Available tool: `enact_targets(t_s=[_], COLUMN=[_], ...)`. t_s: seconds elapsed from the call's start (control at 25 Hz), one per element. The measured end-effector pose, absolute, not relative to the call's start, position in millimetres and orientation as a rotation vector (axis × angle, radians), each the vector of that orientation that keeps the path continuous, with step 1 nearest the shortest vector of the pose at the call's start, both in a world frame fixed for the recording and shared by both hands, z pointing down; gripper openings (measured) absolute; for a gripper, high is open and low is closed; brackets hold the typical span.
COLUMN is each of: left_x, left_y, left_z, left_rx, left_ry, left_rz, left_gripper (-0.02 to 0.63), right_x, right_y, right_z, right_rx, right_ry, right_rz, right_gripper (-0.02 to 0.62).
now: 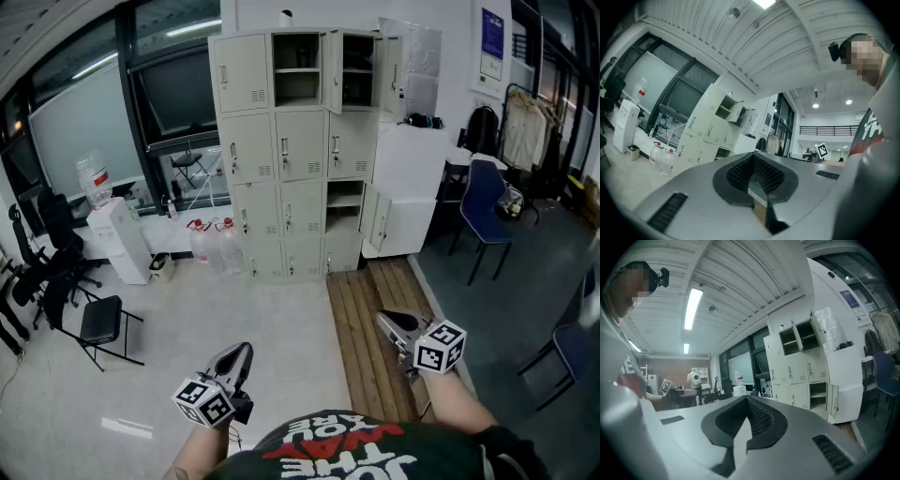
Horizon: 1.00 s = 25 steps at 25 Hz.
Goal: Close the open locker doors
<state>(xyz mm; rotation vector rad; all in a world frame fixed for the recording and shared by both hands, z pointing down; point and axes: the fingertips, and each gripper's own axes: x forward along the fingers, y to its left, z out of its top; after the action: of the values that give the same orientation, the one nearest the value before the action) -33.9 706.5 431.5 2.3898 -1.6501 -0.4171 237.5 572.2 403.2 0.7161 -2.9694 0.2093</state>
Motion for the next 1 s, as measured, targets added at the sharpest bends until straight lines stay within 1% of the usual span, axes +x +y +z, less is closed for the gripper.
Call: enact_targets(t_s=[0.56,1.0], left_x=[-18,15], left_y=[707,682], left_z=[423,418], left_rx=[2.397,2.411], left_ry=[-1.637,-1.647], left_rz=[-0.427,-0.402], left_gripper=[0.003,0.003], right_x=[254,283], right_y=[573,559], right_z=[399,388], right_rx=[0.738,0.733], right_ry=[-2.972,-2.967], right_rz=[0.198,0.148], right_gripper=[0.034,0.035])
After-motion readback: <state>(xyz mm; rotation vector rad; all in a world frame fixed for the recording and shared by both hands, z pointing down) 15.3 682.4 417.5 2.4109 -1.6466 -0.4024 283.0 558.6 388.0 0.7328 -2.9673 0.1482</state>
